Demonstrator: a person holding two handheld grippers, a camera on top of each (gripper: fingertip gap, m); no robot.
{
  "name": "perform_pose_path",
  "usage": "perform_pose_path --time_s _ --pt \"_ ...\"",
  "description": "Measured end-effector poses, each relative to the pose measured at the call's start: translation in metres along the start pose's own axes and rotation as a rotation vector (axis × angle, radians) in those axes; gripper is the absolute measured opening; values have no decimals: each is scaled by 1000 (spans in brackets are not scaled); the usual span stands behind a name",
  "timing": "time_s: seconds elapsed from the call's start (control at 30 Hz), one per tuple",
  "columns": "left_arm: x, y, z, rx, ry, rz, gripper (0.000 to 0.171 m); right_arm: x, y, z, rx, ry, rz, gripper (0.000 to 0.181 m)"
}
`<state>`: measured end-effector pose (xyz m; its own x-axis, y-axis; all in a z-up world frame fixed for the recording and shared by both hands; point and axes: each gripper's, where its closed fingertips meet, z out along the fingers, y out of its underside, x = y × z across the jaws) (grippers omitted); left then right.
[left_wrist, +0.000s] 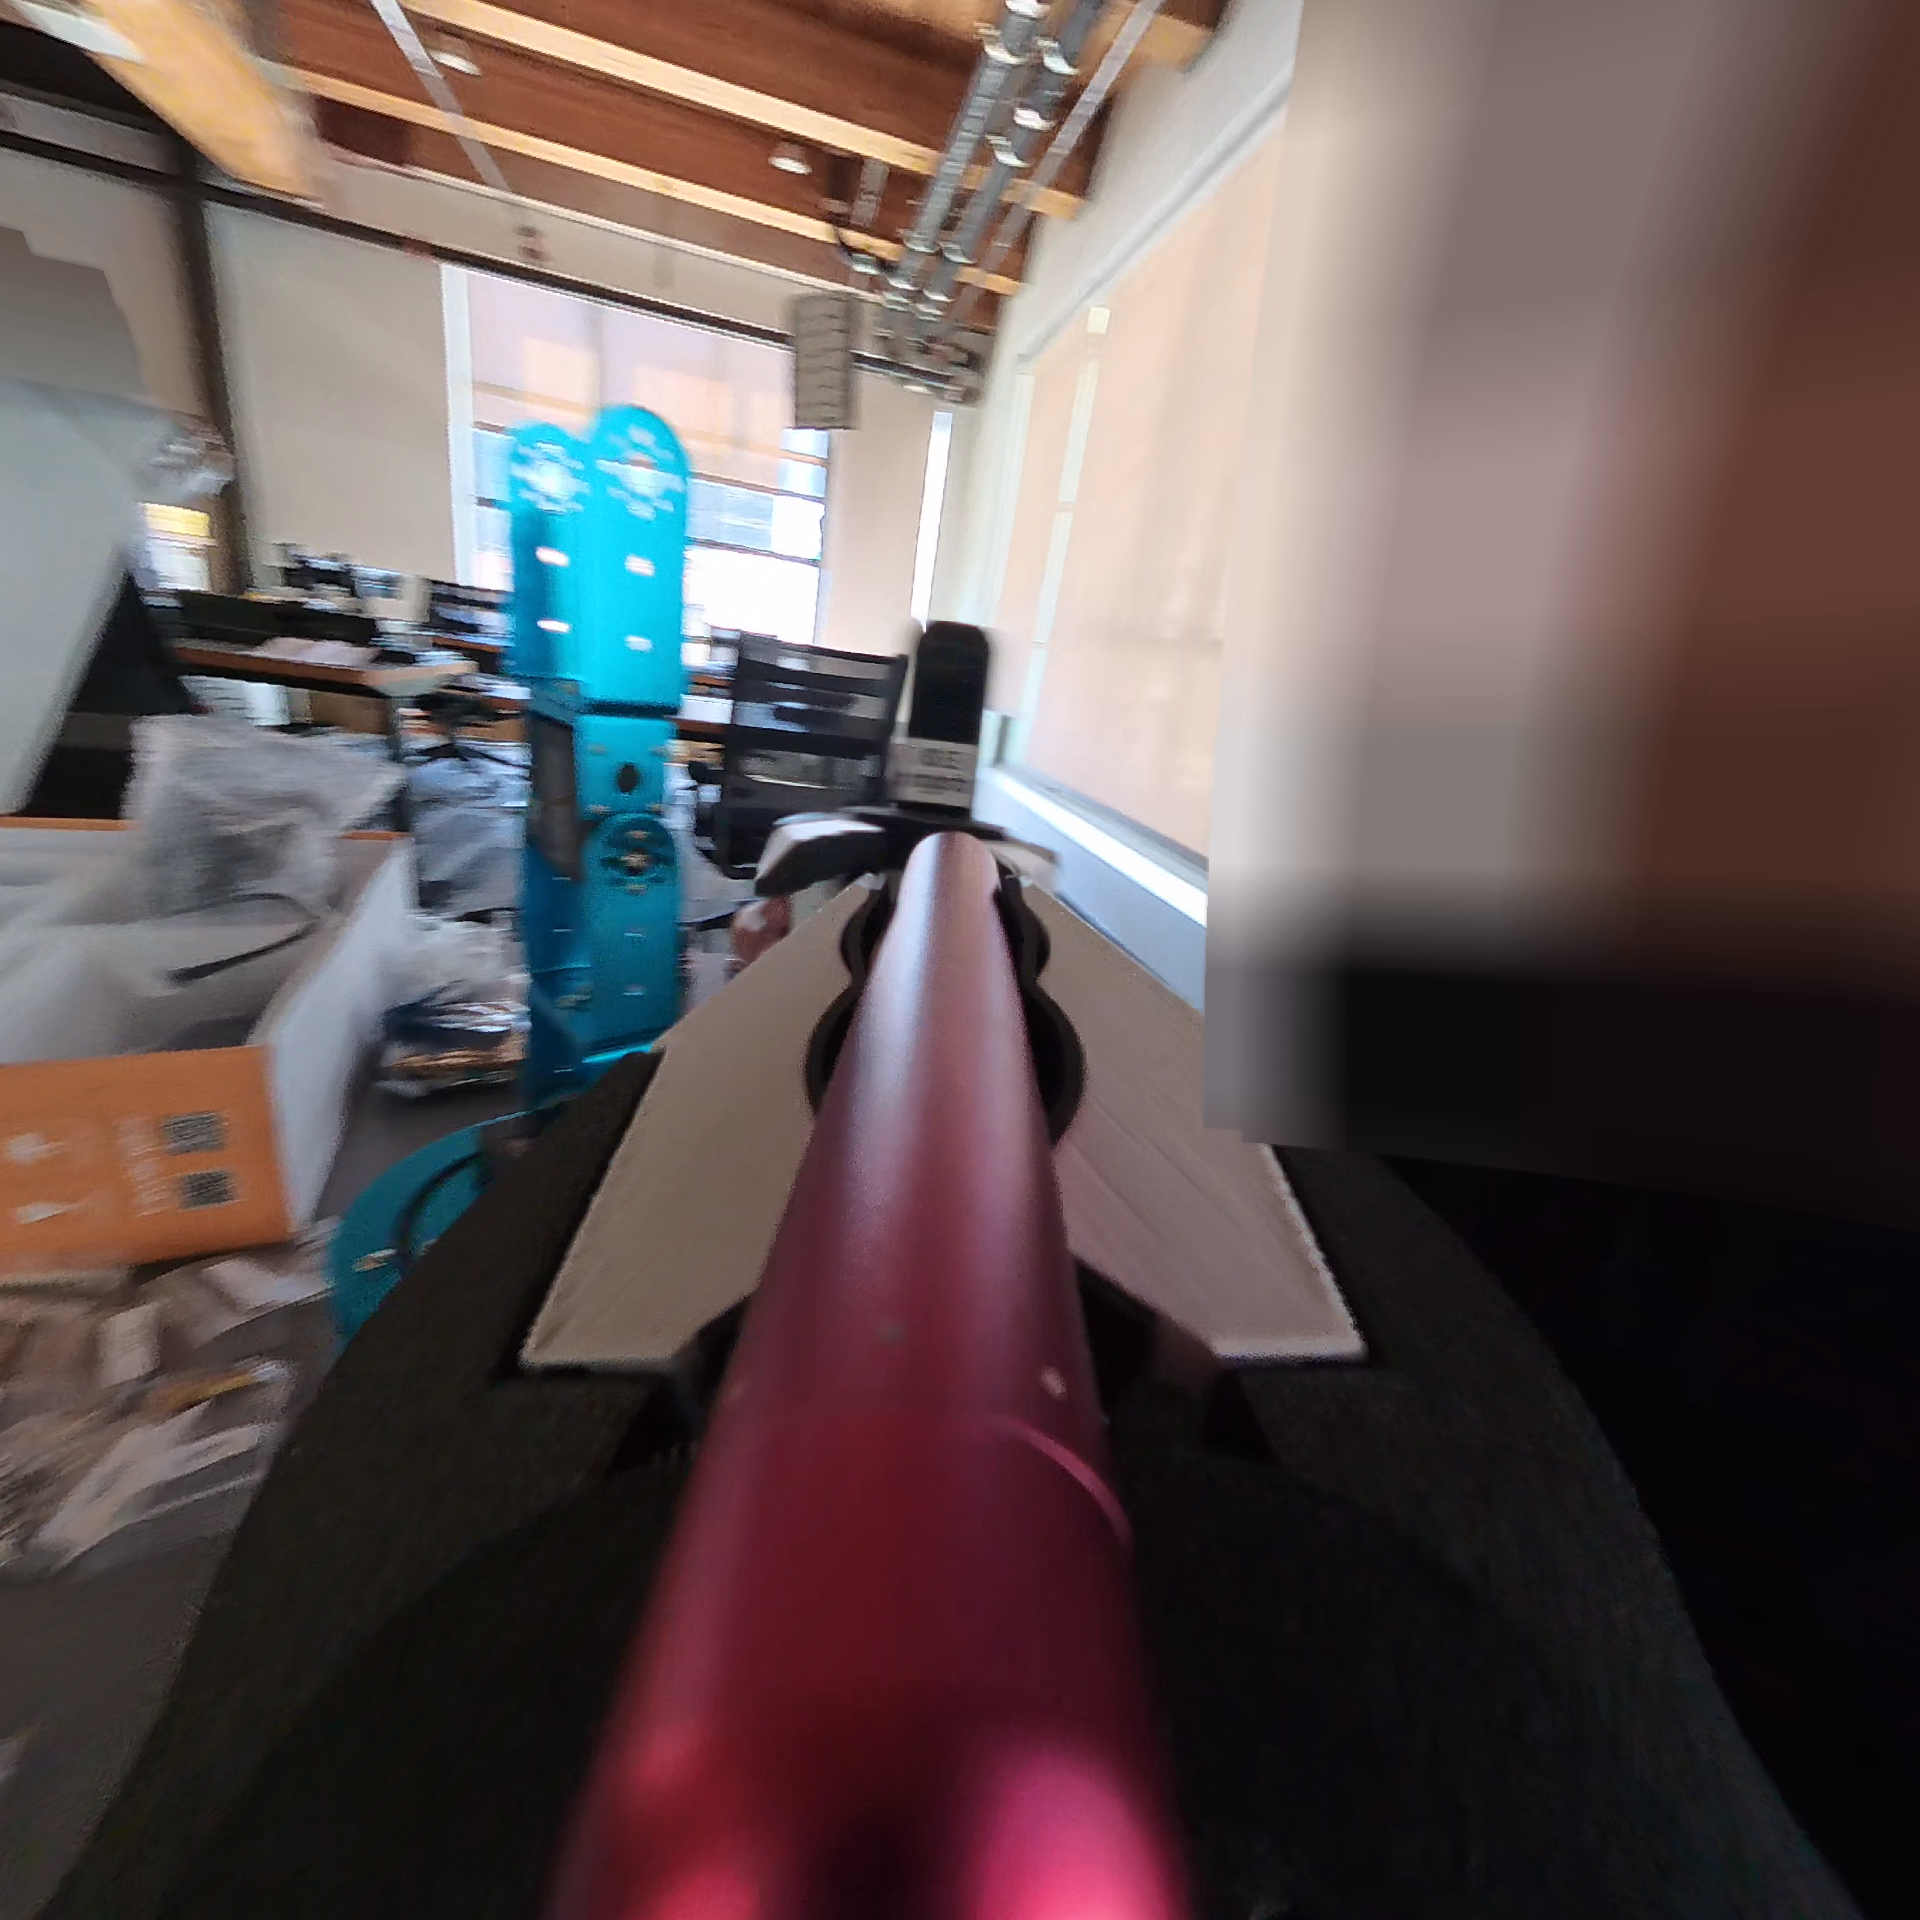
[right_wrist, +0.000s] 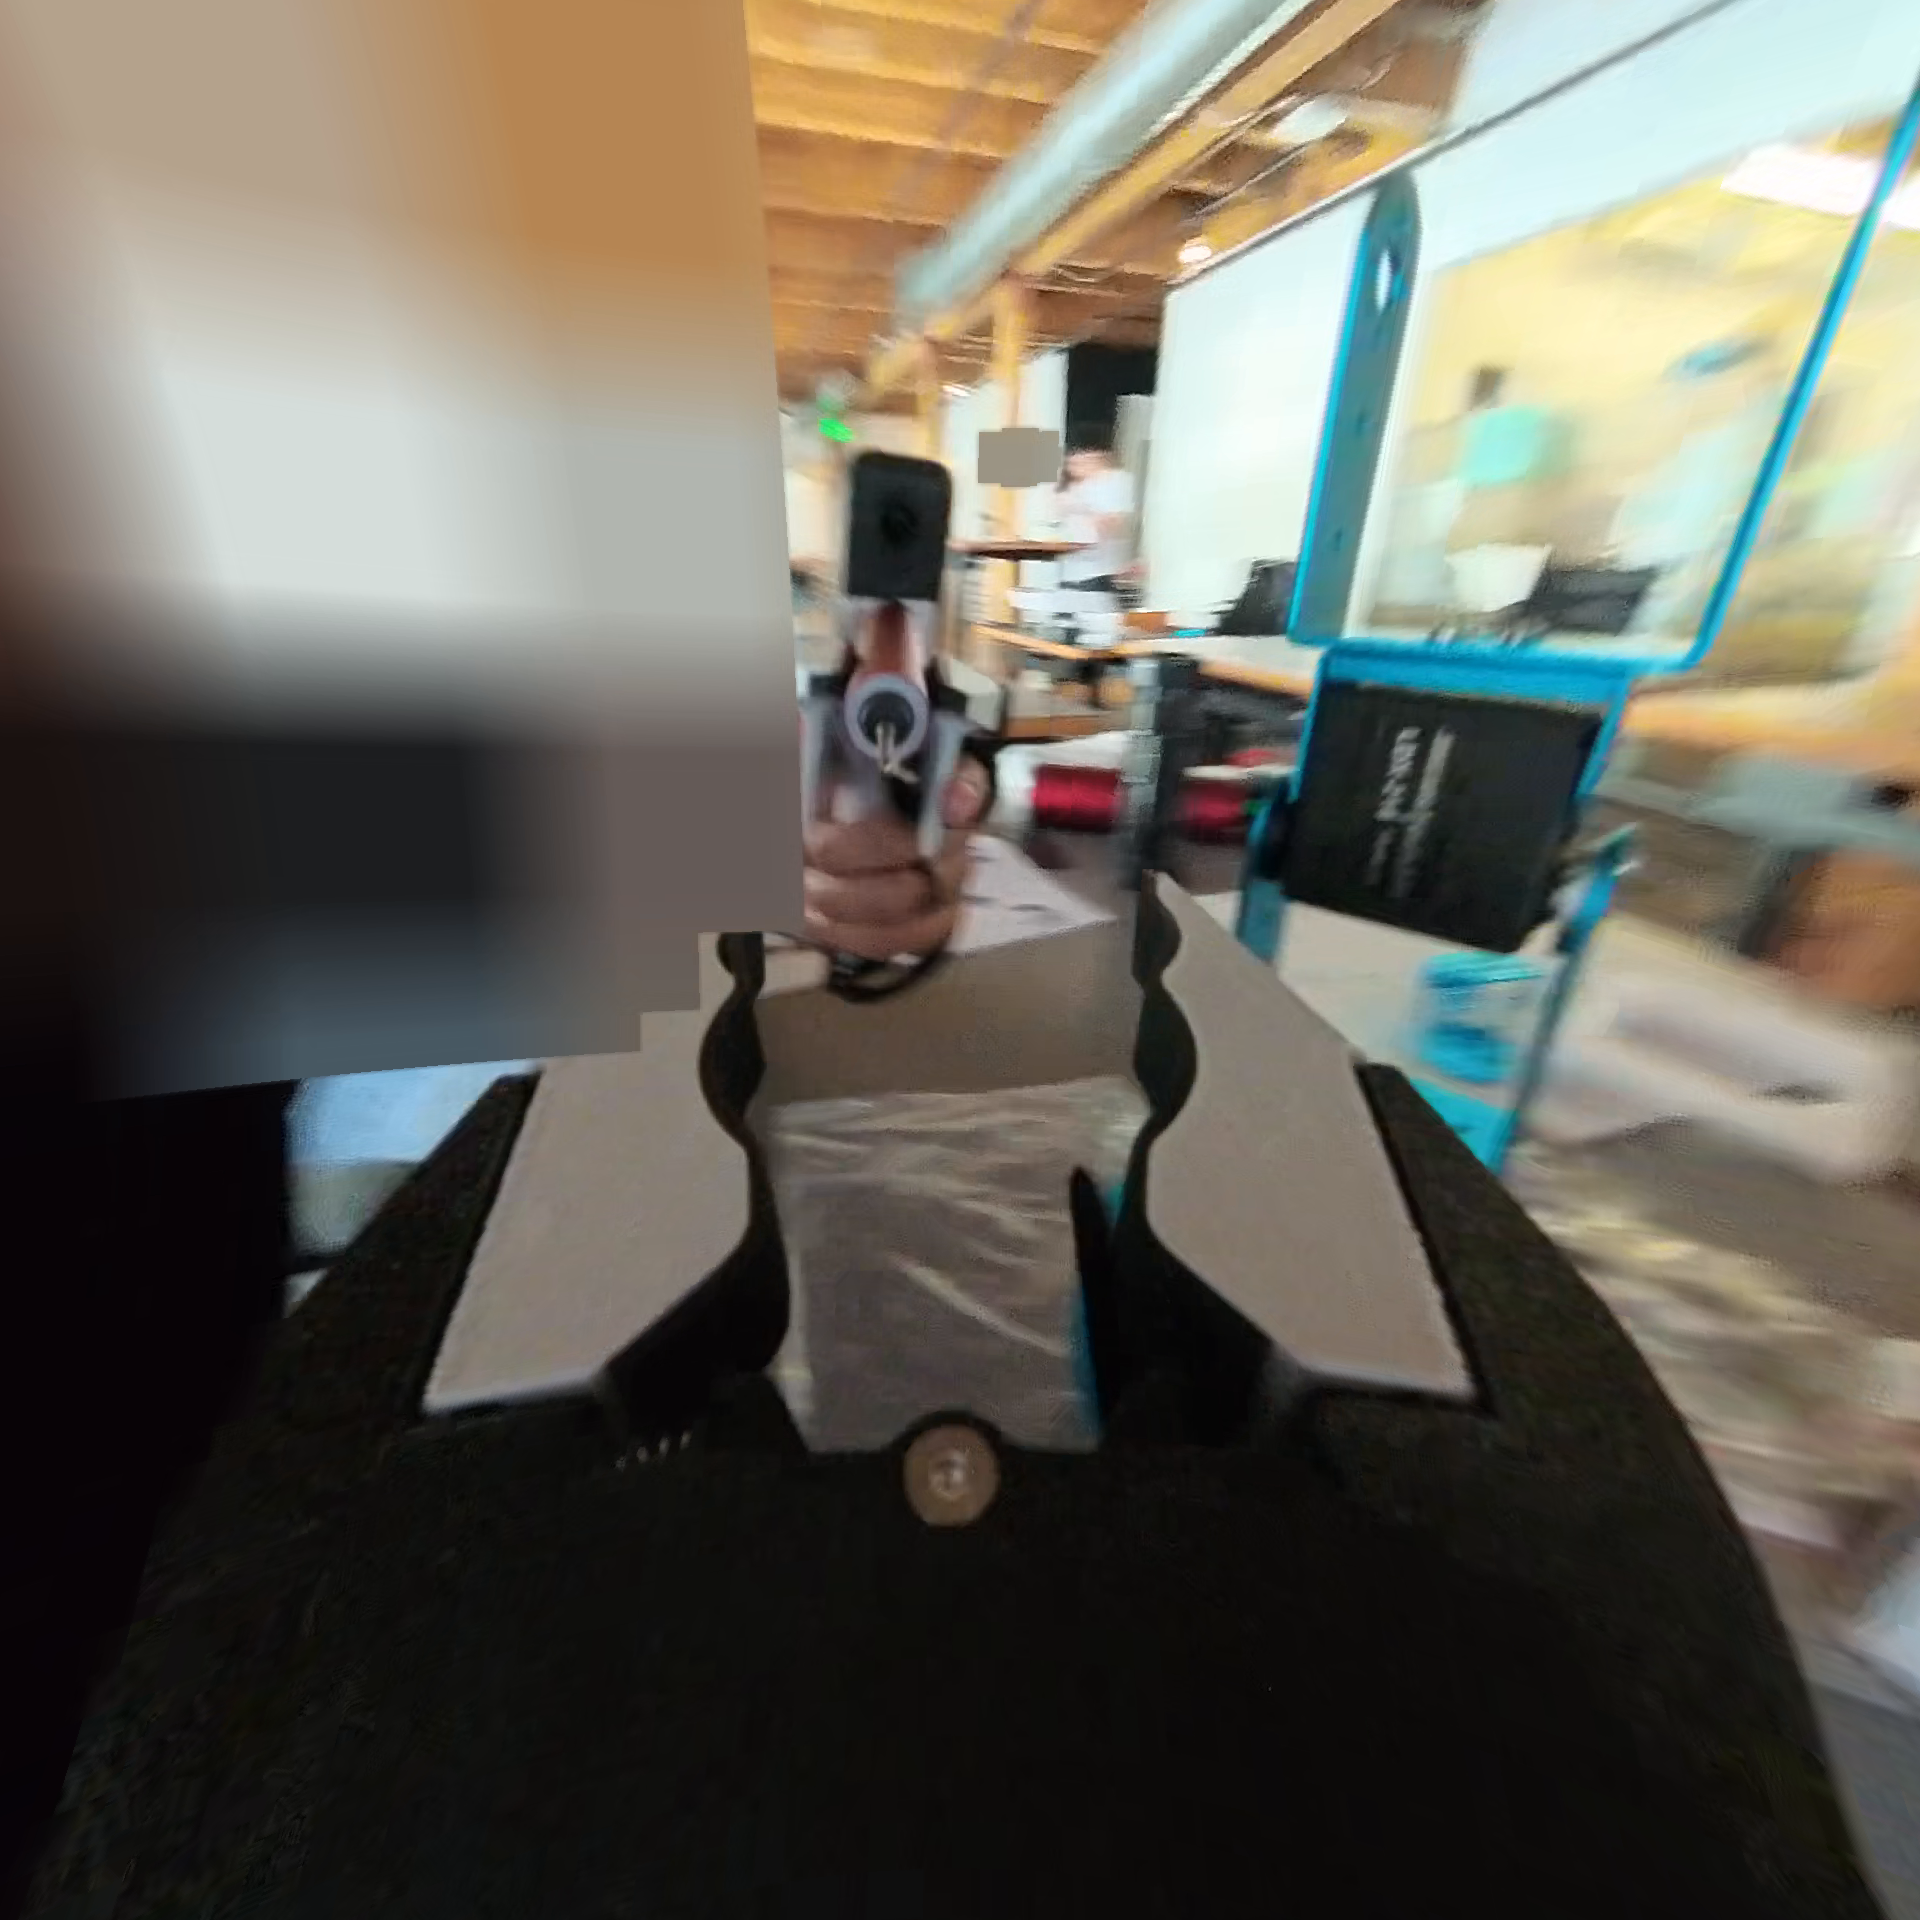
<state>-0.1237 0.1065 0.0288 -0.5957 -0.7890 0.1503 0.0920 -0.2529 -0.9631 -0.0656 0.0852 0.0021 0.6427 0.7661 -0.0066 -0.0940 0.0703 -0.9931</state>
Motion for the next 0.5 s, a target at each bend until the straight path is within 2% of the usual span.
perform_pose_path --time_s 0.03,0.1,0.17,0.3,0.5 --pt "5 2 1 -4 29 -7 23 -8 -3 0 20 -90 106 70" --pt "11 6 3 -12 69 -16 23 -28 -14 -5 70 -258 233 65" --pt "15 8 5 -15 86 -19 22 -38 -15 -7 68 -338 276 59" --pt "16 10 6 -19 87 -28 22 -51 -12 -5 55 -394 278 56" --pt "11 10 5 -16 63 -33 23 -49 -15 -7 74 -390 273 52"
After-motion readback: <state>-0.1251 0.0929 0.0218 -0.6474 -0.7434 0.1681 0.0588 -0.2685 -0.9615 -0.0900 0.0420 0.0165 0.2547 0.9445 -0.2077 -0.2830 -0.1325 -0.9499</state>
